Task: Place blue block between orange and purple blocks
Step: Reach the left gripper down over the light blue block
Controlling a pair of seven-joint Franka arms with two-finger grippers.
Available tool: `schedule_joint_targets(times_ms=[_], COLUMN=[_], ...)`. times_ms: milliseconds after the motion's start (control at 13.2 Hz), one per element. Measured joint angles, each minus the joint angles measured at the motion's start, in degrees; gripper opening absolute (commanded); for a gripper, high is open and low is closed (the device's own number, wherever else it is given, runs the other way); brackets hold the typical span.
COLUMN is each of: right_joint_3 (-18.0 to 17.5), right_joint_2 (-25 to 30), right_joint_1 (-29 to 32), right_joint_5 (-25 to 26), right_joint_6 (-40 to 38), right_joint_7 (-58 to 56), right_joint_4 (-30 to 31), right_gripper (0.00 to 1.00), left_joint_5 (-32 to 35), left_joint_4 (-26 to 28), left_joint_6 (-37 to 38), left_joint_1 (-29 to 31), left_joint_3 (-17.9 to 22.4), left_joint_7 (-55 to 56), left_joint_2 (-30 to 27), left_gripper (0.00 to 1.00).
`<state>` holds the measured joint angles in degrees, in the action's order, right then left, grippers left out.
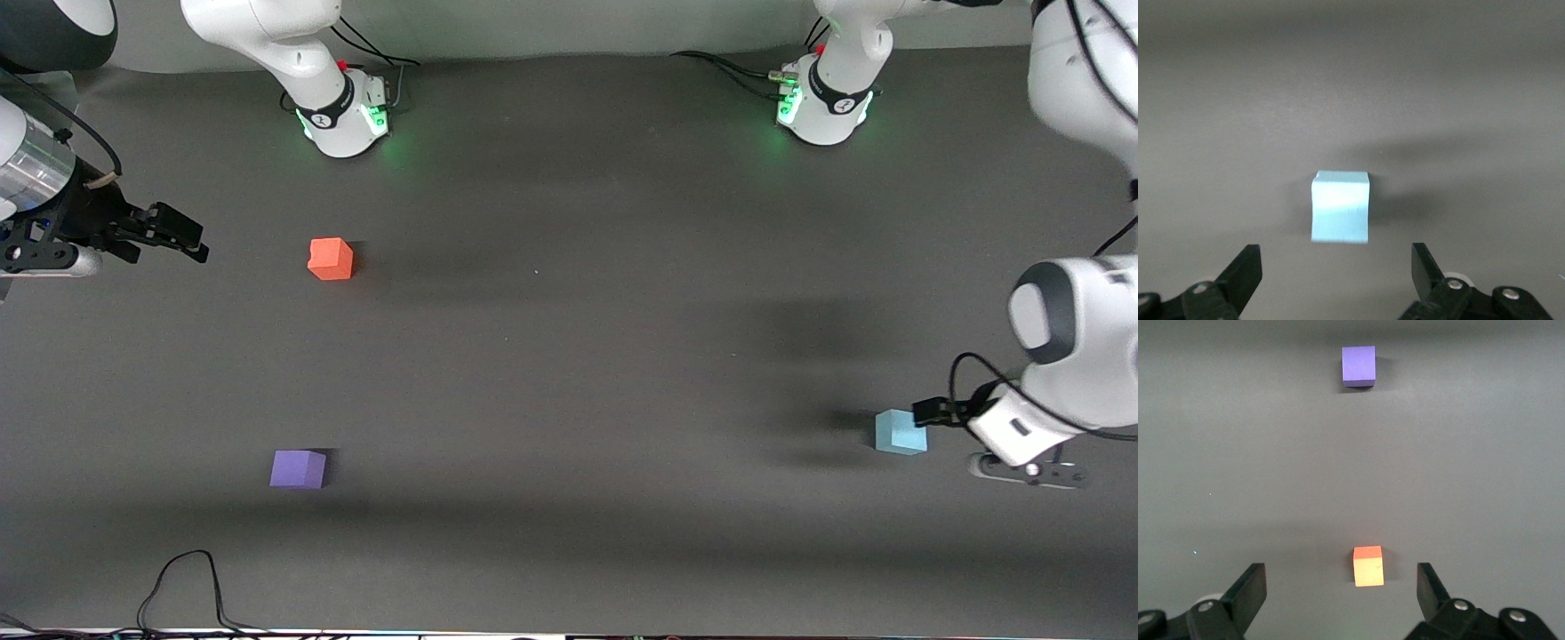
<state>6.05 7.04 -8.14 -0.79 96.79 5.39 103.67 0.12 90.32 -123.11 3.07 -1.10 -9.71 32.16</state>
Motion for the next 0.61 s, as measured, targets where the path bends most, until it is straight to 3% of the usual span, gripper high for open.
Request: schedule_joint_targets(times_ms=[228,608], right_joint_3=[0.26,0.27], right_joint_2=[-0.05,-0.11], right_joint_1=[0.00,0.01], right_joint_5=[0.00,0.00], right_joint_6=[-0.01,-0.01], right_joint_7=[0.00,0.00], right_joint_4=[0.00,0.00], right_gripper=[1.00,1.00], left_joint_5=[0.08,0.16], left_joint_4=[4.32,5.34], left_joint_6=[-7.36,-14.59], left_joint_1=[0.03,0.08], left_joint_3=[0.01,0.04], left_joint_7=[-0.04,-0.10], left_joint_2=[2.32,6.89], left_gripper=[1.00,1.00])
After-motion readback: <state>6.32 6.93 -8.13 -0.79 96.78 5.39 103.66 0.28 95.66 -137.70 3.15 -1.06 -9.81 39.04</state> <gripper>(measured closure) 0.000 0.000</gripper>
